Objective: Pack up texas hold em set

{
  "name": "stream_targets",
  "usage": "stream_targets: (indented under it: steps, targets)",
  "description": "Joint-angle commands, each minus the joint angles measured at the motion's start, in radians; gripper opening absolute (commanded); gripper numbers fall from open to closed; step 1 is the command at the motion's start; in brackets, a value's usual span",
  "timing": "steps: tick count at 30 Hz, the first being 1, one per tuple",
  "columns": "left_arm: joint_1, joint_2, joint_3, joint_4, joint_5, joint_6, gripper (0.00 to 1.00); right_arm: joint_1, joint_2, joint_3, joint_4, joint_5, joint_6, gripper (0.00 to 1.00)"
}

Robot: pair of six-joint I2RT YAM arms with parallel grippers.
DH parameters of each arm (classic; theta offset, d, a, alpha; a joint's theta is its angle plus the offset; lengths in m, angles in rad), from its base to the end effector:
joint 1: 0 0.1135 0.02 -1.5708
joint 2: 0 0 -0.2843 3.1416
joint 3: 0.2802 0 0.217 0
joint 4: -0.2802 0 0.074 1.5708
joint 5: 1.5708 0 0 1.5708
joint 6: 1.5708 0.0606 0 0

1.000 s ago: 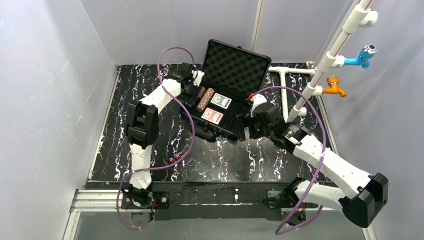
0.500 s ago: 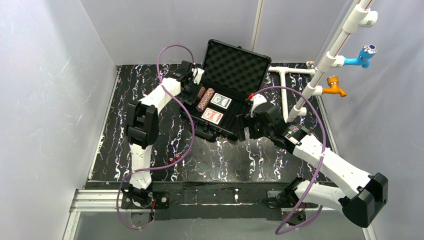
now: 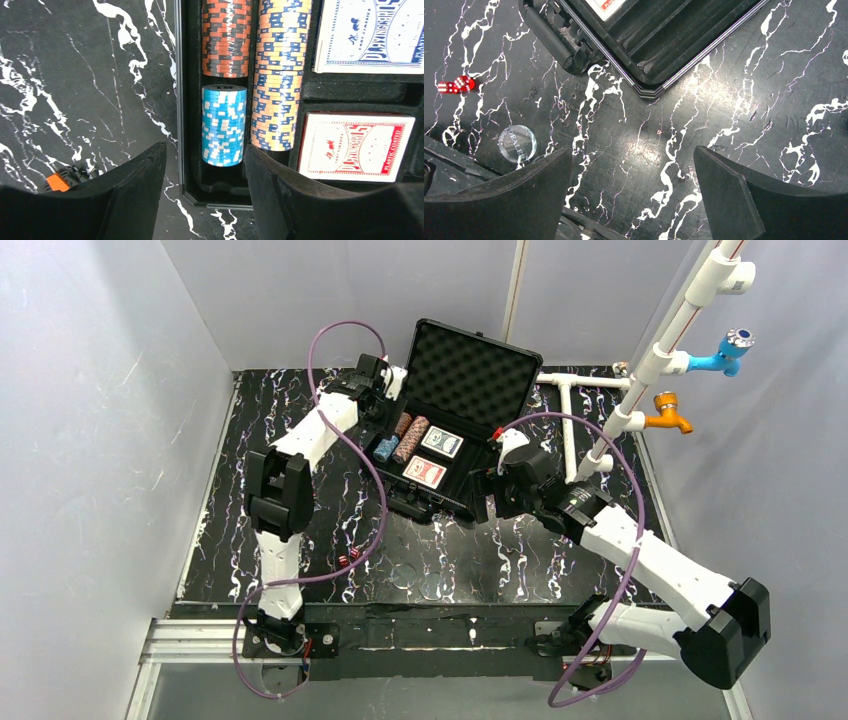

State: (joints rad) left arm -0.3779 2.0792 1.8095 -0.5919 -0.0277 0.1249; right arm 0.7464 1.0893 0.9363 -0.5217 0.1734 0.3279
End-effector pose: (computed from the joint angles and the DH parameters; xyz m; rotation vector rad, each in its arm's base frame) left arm 0.4310 -0.1693 0.2620 0.5933 2.3601 -0.0803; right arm 0.1598 0.1335 0.3095 -0.3771 2.2305 0.3871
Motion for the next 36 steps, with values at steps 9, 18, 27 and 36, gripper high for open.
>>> stream_targets:
  steps: [9,18,27,36]
  targets:
    - [-0.009,-0.374,-0.243,0.057,-0.109,-0.095,0.60,-0.002,0.030,0.004,0.066,-0.033,0.025,0.98]
    - [-0.009,-0.557,-0.577,0.206,-0.123,-0.237,0.47,-0.002,0.059,0.008,0.074,-0.060,0.031,0.98]
    - [-0.009,-0.482,-0.620,0.270,-0.075,-0.263,0.24,-0.002,0.056,0.009,0.065,-0.061,0.034,0.98]
    - [-0.009,-0.340,-0.515,0.299,-0.054,-0.256,0.19,-0.002,0.049,0.004,0.057,-0.057,0.033,0.98]
